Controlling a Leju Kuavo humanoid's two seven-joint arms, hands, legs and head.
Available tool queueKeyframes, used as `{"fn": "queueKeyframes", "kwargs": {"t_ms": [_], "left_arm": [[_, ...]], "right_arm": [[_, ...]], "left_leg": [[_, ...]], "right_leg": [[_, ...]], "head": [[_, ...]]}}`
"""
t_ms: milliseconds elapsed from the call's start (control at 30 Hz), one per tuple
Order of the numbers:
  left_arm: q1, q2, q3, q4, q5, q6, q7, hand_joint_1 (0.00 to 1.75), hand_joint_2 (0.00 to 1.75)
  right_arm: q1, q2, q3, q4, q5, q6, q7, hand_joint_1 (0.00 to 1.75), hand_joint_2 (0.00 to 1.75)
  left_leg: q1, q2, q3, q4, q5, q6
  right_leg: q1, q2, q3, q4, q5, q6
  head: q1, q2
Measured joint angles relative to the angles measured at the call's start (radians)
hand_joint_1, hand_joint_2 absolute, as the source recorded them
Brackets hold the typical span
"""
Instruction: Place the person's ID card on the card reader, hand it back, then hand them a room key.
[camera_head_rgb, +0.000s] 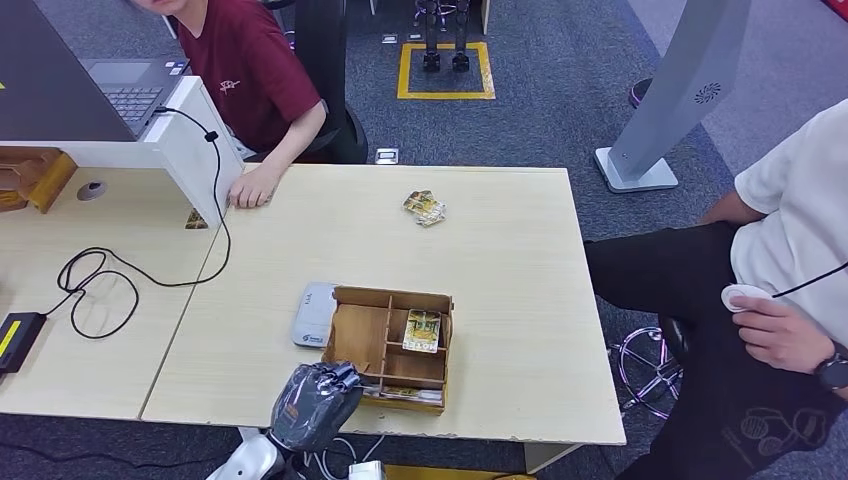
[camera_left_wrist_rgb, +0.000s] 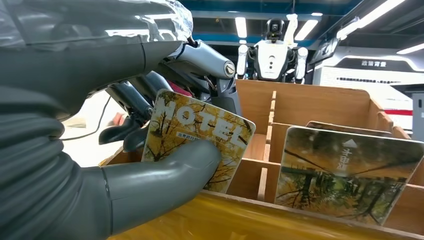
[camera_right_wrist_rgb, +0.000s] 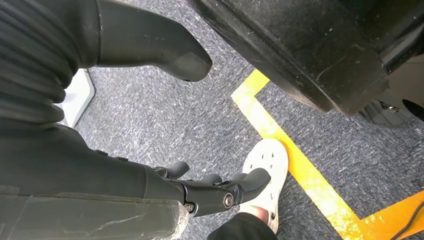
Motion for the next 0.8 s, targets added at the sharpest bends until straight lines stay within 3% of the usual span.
{"fn": "queueKeyframes", "kwargs": {"t_ms": [400, 800], "left_arm": [[-0.051, 0.082, 0.077, -0.121, 0.017, -0.007, 0.003, 1.75, 1.75], [-0.093, 0.1, 0.11, -0.179, 0.027, -0.013, 0.004, 1.75, 1.75]], "right_arm": [[0.0, 0.0, -0.007, 0.0, 0.006, 0.008, 0.0, 0.0, 1.75], [0.0, 0.0, -0.011, 0.0, 0.007, 0.008, 0.0, 0.0, 1.75]], "left_leg": [[0.0, 0.0, 0.0, 0.0, 0.001, -0.001], [0.0, 0.0, 0.0, 0.0, 0.001, -0.001]], "right_leg": [[0.0, 0.0, 0.0, 0.0, 0.0, 0.0], [0.0, 0.0, 0.0, 0.0, 0.0, 0.0]], "head": [[0.0, 0.0], [0.0, 0.0]]}}
